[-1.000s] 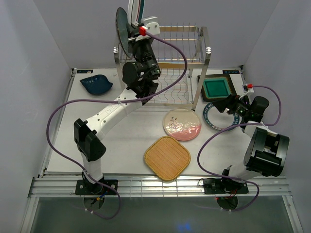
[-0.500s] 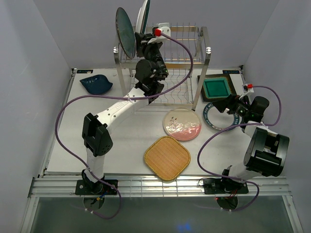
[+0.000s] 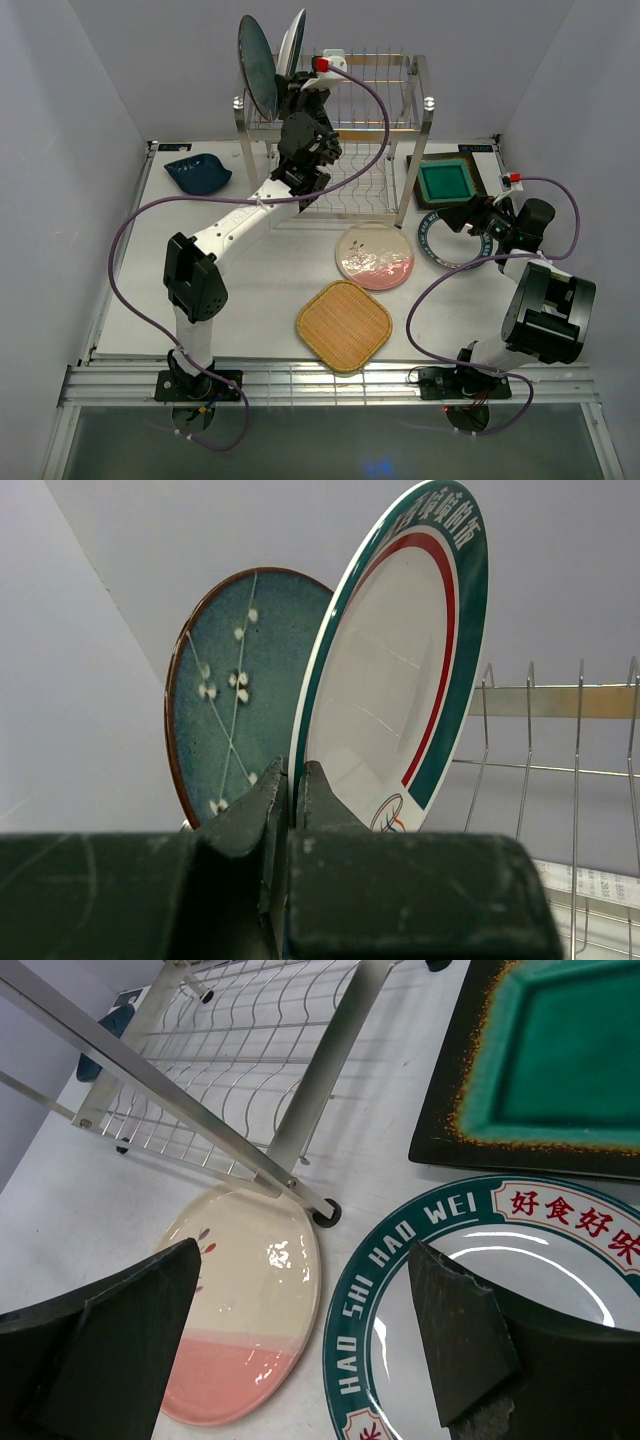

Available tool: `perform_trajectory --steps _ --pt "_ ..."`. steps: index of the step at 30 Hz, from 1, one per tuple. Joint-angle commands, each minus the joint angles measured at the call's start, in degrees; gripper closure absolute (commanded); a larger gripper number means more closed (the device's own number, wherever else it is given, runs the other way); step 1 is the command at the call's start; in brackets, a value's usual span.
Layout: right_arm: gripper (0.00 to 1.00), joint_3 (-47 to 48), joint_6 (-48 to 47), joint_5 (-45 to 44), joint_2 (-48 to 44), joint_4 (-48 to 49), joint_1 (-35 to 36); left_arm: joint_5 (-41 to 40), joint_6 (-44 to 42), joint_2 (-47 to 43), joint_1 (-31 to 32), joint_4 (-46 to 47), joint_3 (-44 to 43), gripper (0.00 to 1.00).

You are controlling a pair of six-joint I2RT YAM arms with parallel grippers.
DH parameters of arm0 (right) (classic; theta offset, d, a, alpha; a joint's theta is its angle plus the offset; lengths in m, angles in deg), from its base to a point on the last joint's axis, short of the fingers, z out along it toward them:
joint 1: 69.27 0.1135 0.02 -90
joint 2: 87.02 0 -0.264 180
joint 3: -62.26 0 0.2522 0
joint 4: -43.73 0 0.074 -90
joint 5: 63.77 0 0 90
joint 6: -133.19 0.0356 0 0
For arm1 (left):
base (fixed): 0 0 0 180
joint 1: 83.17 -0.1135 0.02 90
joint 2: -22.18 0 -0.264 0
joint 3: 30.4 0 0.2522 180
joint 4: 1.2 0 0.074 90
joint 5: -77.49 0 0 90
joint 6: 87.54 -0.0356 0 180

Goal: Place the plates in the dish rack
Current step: Insert the plate into the dish rack.

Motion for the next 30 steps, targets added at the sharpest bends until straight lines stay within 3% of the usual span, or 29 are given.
perform_trajectory --steps 1,18,30 --pt "0.10 2.2 0.6 1.2 0.0 1.7 -0.3 1.3 3.0 -7.0 -1.0 -1.4 -0.3 1.00" --pt "0.10 2.3 1.0 1.7 0.5 2.0 -0.5 -2.4 3.5 -5.1 -2.7 -3.3 -3.9 1.00" --pt "0.10 2.5 1.3 2.0 1.0 2.1 -0.6 -1.9 8.9 -3.9 -2.8 -9.8 -6.6 1.00"
